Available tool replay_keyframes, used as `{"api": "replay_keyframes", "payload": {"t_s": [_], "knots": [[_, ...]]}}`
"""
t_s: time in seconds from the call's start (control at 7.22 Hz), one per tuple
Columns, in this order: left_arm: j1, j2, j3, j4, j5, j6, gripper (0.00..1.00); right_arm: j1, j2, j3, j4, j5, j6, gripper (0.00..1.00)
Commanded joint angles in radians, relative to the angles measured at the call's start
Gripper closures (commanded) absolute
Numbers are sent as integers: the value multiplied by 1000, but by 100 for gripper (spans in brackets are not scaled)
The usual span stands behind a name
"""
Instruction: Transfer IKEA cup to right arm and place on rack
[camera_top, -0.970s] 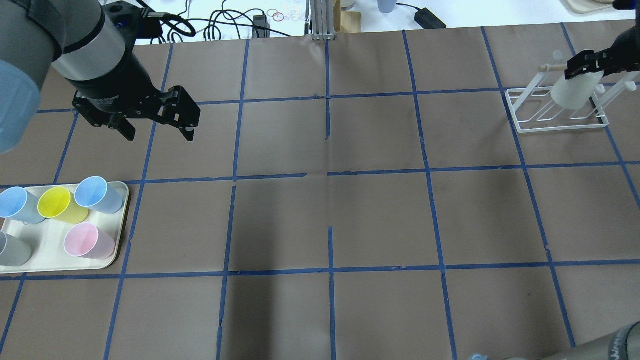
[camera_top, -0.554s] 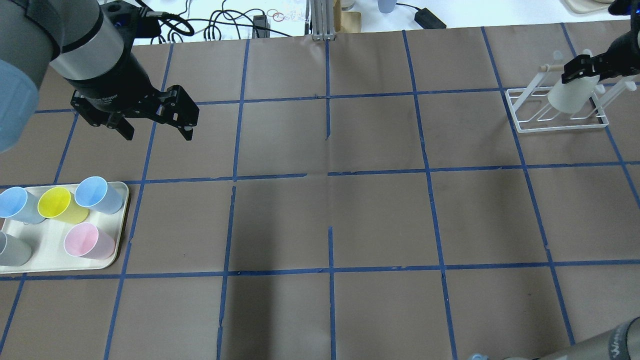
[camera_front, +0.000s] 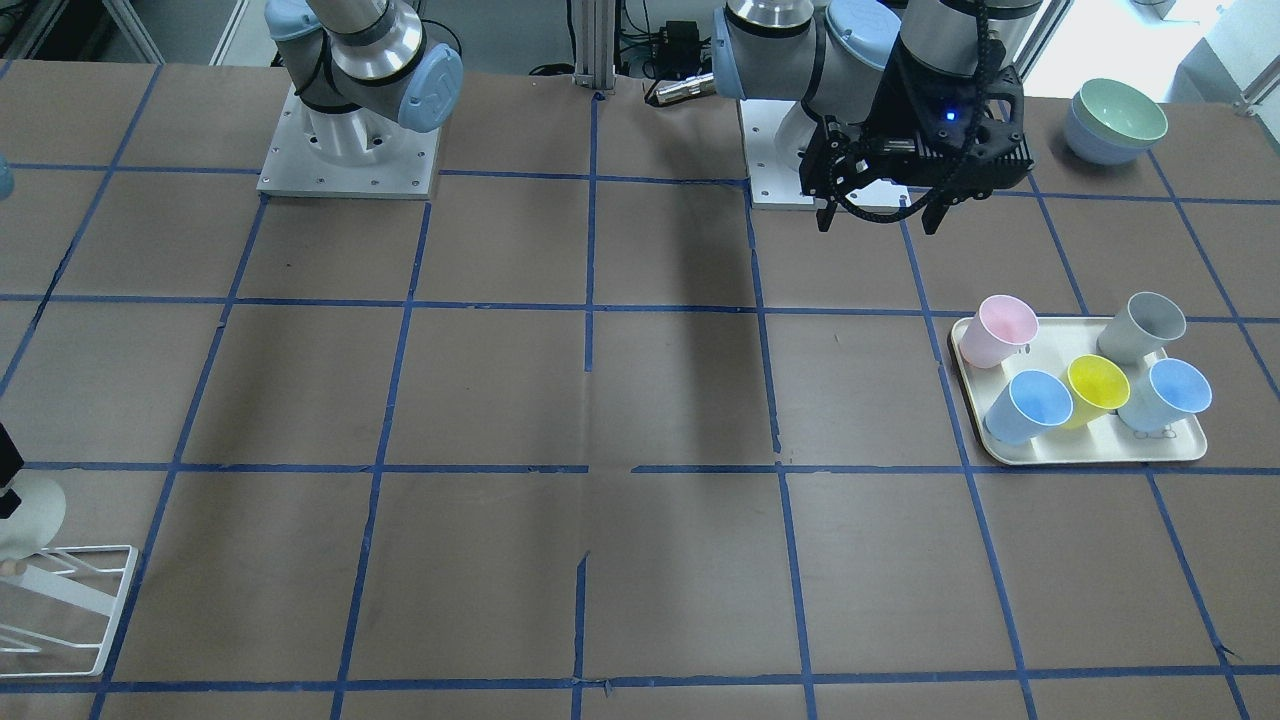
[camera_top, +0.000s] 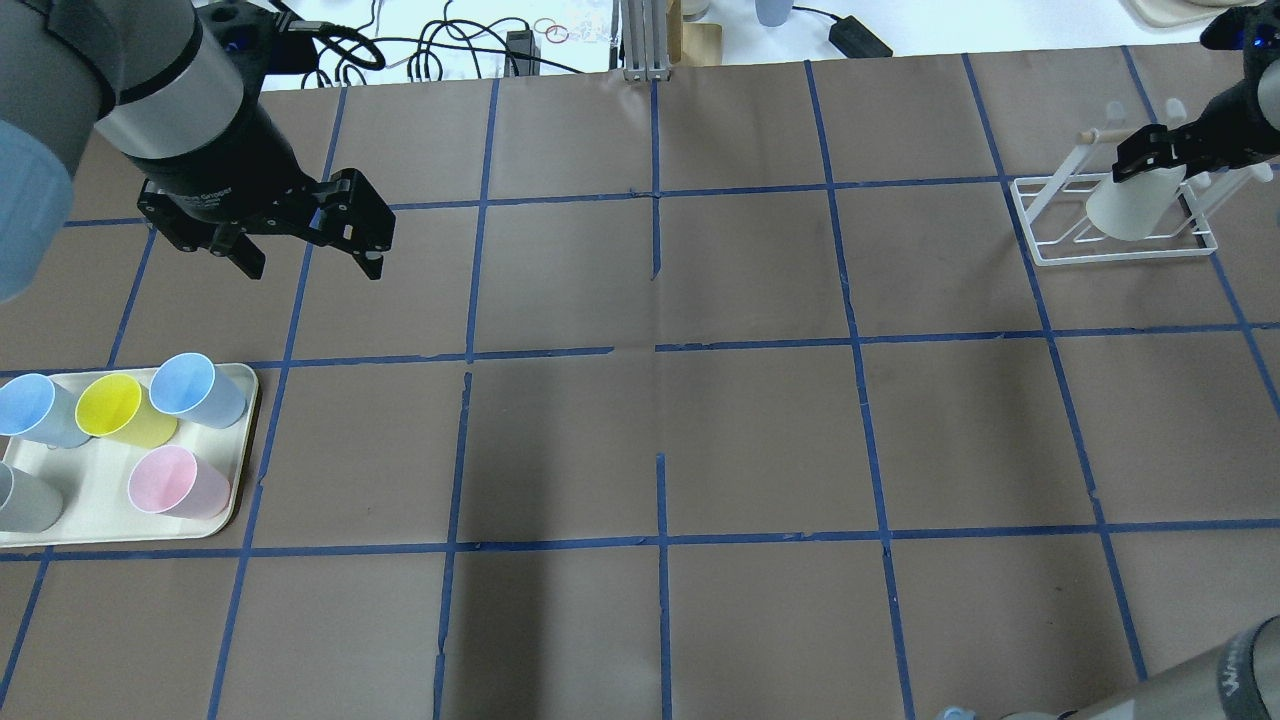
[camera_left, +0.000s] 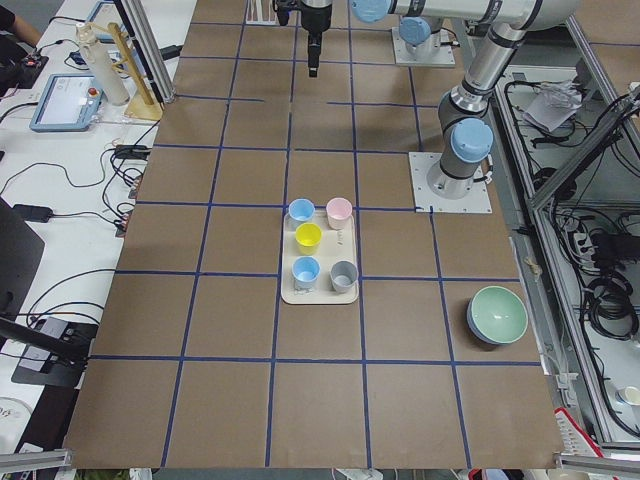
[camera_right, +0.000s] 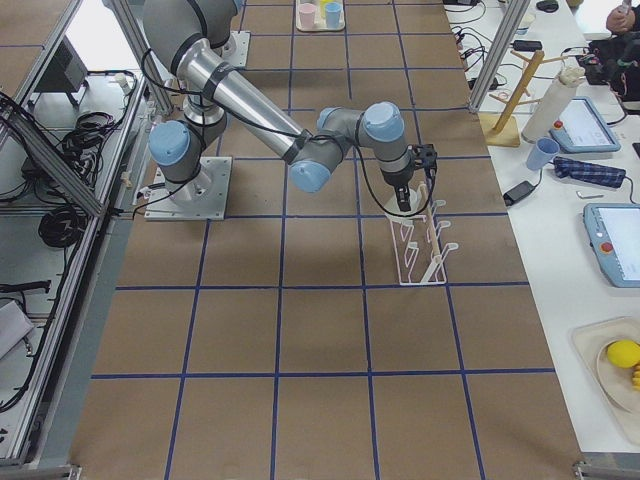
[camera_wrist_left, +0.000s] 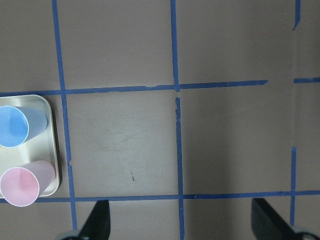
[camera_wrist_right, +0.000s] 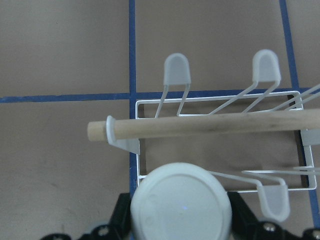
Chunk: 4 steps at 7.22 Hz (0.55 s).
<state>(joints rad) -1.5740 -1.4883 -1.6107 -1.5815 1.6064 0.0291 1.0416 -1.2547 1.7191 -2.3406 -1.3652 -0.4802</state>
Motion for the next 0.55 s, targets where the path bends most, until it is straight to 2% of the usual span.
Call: {"api": "replay_keyframes", "payload": {"t_s": [0.0,0.14,0.42], "knots": [[2,0,0,0,0,0,0,0,1,1,15,-8,2,93],[0,0,0,0,0,0,0,0,7,5,15,-8,2,90],[2,0,0,0,1,0,0,-2,18,11,3,-8,2,75]]}}
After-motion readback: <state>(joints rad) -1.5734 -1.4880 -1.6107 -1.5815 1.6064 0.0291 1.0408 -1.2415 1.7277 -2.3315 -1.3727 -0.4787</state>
